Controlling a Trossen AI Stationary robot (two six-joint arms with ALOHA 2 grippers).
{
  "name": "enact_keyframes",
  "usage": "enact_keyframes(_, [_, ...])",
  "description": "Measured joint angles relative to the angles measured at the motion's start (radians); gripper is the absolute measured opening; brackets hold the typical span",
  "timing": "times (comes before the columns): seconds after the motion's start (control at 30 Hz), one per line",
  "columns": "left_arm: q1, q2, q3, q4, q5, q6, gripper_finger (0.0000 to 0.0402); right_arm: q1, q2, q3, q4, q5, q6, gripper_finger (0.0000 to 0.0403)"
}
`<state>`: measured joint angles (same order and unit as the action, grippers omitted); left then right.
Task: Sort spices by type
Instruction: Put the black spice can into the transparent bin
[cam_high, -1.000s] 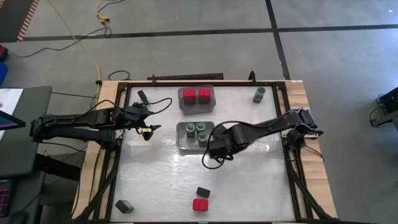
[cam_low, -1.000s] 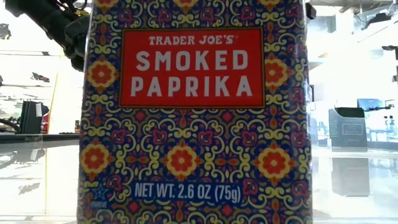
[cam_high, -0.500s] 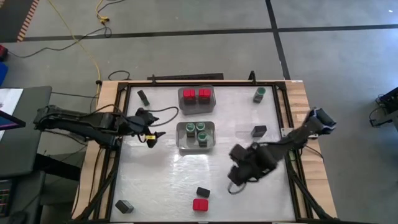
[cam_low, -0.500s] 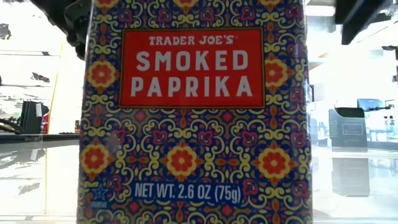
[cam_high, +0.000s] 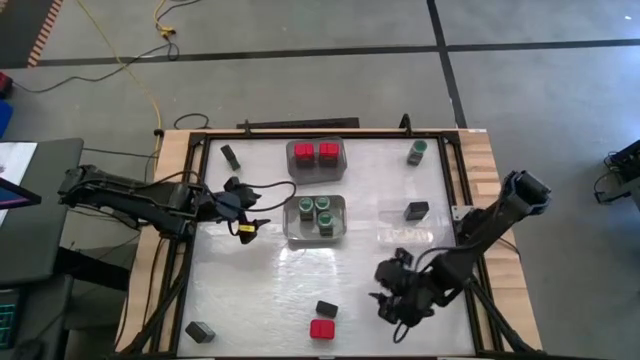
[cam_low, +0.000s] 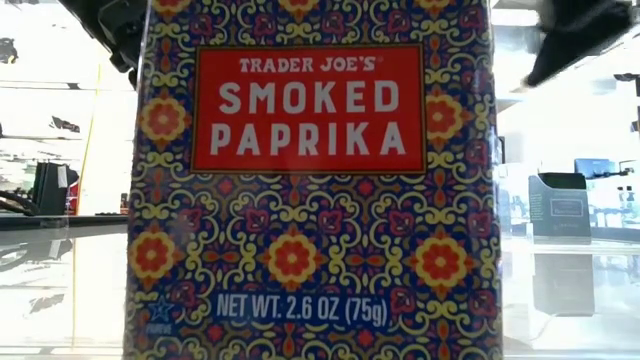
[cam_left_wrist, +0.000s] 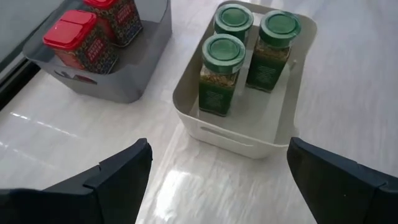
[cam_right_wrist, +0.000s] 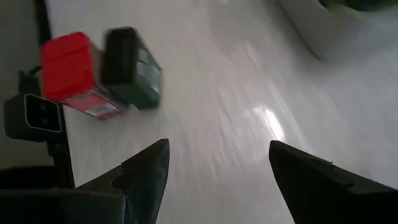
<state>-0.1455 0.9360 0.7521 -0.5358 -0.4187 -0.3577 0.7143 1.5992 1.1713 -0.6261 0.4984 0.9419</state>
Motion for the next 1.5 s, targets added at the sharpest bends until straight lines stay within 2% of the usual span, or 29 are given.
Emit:
enact_keyframes(0.13, [0.0,0.0,0.0,-0.002,0.001,-0.003,0.0359,-0.063,0.071,0.03,0.226,-0.034,-0.171,0.0301])
enact_keyframes(0.2, [0.0,0.0,0.0,-0.009,0.001,-0.004,0.0359,-0.104,0.118,0.097,0.245,-0.083,-0.208,0.0301])
enact_keyframes(0.37, [0.0,0.0,0.0,-0.04,0.002,-0.004,0.0359,-0.194,0.274,0.354,0.073,-0.197,-0.291,0.0301])
enact_keyframes(0.6, [0.0,0.0,0.0,-0.118,0.002,-0.006,0.0359,-0.237,0.513,0.76,-0.185,-0.263,-0.37,0.0301])
enact_keyframes(0.77, [0.0,0.0,0.0,-0.133,0.002,-0.006,0.0359,-0.253,0.632,0.934,-0.32,-0.304,-0.375,0.0301])
enact_keyframes(0.97, [0.0,0.0,0.0,-0.133,0.002,-0.006,0.0359,-0.25,0.713,1.001,-0.386,-0.356,-0.378,0.0301])
enact_keyframes(1.5, [0.0,0.0,0.0,-0.131,0.002,-0.003,0.0359,-0.231,0.733,1.003,-0.424,-0.425,-0.347,0.0301])
